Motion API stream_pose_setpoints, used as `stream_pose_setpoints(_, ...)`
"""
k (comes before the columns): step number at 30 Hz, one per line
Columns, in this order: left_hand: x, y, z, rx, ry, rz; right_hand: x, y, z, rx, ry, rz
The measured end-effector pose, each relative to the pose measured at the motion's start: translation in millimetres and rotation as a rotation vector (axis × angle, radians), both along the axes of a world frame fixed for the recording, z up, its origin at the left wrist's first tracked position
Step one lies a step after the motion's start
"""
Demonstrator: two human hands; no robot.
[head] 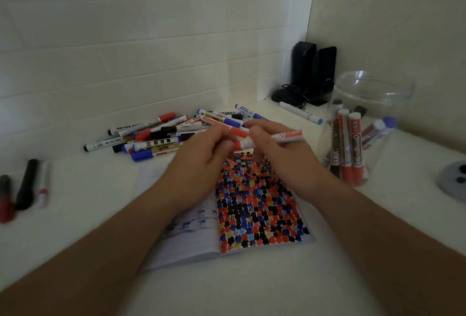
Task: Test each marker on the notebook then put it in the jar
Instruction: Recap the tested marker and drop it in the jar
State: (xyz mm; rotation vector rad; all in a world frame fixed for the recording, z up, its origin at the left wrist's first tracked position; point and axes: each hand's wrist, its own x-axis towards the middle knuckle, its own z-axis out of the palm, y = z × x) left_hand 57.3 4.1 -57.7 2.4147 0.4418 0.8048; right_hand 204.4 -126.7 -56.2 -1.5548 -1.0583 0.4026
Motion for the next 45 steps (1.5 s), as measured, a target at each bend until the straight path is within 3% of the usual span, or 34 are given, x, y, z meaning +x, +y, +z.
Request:
stream_pose_setpoints(2, 1, -7, -2, 0.112, 0.057, -0.092, -6, 0, 2, 0.092, 0.139, 0.051)
stream_pose_setpoints(4, 3, -12, -4, 0.094, 0.096, -0.172, -11, 2, 1, 0.096, 0.185, 0.072)
stream_pose_setpoints(18, 4, -16, -2, 0.026, 0.081, -0.229, -20, 2, -3, 0.228, 0.272, 0.127)
stream_pose_setpoints(29, 1, -19, -2, -0.014, 0.139, -0.258, -13, -8, 1, 0.149, 0.137, 0.171)
stream_pose_setpoints(33, 2, -10, -3, -0.132, 0.262, -0.266, -14, -13, 4, 0.094, 0.070, 0.128)
stream_pose_setpoints(36, -1, -4, -1, -0.250, 0.347, -0.268, -8, -18, 14, 0.150, 0.165, 0.040)
stream_pose_setpoints(41, -8, 6, 2, -0.253, 0.341, -0.260, -5, -34, 41, 0.214, 0.416, 0.045)
stream_pose_setpoints(45, -7, -1, 4, -0.208, 0.310, -0.294, -6, -56, 47, 0.088, 0.273, 0.164)
